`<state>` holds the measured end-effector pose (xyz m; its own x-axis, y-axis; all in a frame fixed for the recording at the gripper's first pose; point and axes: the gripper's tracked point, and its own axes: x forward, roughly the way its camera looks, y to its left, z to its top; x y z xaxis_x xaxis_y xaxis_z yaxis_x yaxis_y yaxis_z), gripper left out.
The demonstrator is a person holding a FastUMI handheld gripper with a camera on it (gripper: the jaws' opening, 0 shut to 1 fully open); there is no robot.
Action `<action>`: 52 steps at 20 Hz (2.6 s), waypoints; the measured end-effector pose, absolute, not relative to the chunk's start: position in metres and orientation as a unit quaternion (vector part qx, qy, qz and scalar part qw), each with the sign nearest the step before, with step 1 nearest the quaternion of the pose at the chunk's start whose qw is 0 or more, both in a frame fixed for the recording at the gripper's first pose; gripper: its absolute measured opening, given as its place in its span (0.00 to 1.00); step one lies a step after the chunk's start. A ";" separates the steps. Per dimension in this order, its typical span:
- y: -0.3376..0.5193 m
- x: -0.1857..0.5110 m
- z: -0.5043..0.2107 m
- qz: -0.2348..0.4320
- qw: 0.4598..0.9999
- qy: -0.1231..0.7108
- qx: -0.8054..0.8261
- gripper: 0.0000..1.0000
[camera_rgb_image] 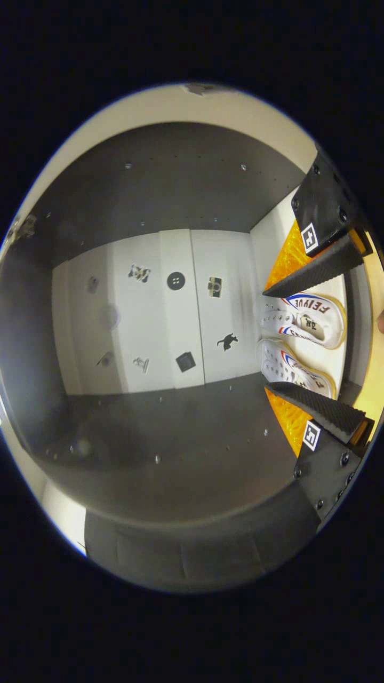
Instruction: Open the shoe cabinet door, grab the shoes and put them into the shoe cabinet, then close the shoe cabinet door.
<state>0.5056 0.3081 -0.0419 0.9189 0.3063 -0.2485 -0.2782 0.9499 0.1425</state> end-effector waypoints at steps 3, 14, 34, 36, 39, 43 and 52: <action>0.309 0.456 -0.010 0.162 0.981 0.101 0.030 0.98; 0.251 0.305 0.060 0.164 0.983 0.062 0.061 0.97; 0.066 0.160 0.087 0.135 0.985 0.070 0.081 0.97; 0.046 0.156 0.087 0.139 0.984 0.070 0.085 0.97; 0.009 0.159 0.080 0.130 0.986 0.070 0.083 0.97; -0.016 0.179 0.068 0.122 0.986 0.078 0.083 0.97; -0.012 0.218 0.041 0.205 0.969 0.099 0.097 0.97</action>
<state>0.2177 -0.0122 0.0406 0.8964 0.4165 -0.1514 -0.3782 0.8971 0.2285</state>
